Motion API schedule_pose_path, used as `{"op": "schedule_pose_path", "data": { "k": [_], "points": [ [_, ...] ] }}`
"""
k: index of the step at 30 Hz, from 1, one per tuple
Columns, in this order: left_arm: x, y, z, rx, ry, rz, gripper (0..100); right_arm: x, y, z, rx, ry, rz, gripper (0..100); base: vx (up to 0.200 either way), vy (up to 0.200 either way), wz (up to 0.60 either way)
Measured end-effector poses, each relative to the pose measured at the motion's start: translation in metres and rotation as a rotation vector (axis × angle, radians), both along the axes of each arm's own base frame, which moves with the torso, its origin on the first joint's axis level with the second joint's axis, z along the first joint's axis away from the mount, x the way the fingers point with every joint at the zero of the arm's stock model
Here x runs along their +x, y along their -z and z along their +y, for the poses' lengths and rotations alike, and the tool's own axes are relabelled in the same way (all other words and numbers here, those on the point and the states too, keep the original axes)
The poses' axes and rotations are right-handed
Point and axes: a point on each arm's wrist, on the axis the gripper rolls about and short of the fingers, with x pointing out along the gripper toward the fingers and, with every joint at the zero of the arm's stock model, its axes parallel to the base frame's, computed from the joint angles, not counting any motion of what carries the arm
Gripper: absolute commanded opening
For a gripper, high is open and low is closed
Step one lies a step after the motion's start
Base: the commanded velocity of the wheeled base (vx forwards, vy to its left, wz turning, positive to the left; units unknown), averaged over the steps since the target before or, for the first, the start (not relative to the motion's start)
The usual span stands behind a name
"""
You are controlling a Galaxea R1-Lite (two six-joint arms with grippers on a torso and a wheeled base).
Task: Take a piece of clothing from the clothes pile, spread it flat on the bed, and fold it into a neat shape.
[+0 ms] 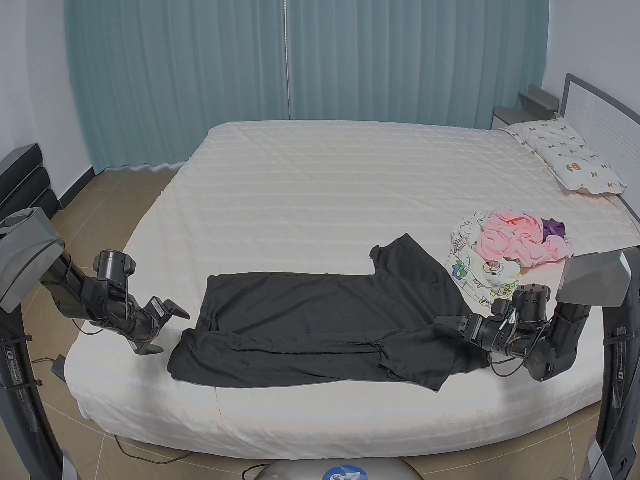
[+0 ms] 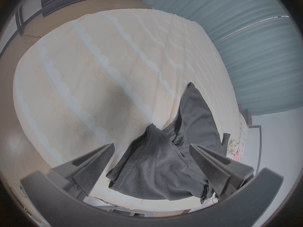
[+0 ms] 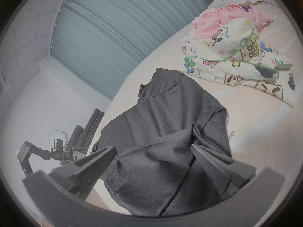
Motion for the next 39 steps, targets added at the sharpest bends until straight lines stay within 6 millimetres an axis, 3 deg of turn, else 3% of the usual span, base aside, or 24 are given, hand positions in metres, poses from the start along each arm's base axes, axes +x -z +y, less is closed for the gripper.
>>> {"op": "schedule_pose_path", "data": {
  "k": [9, 16, 17, 25, 39],
  "points": [
    [-0.001, 0.001, 0.000, 0.002, 0.002, 0.002, 100, -0.011, -0.003, -0.006, -0.020, 0.009, 0.009, 100, 0.000, 0.000, 0.00],
    [-0.001, 0.001, -0.001, 0.002, 0.002, 0.003, 100, -0.008, -0.002, 0.000, -0.024, -0.008, 0.002, 100, 0.000, 0.000, 0.00],
    [-0.001, 0.001, -0.001, 0.002, 0.002, 0.003, 100, -0.006, 0.000, 0.002, -0.026, -0.010, 0.003, 0, 0.000, 0.000, 0.00],
    [-0.001, 0.001, -0.001, 0.002, 0.003, 0.003, 100, 0.000, 0.006, 0.007, -0.033, -0.001, -0.002, 0, 0.000, 0.000, 0.00],
    [-0.002, 0.001, -0.001, 0.004, 0.004, 0.005, 100, 0.016, -0.001, -0.005, 0.038, 0.049, 0.044, 0, 0.000, 0.000, 0.00]
  ]
}}
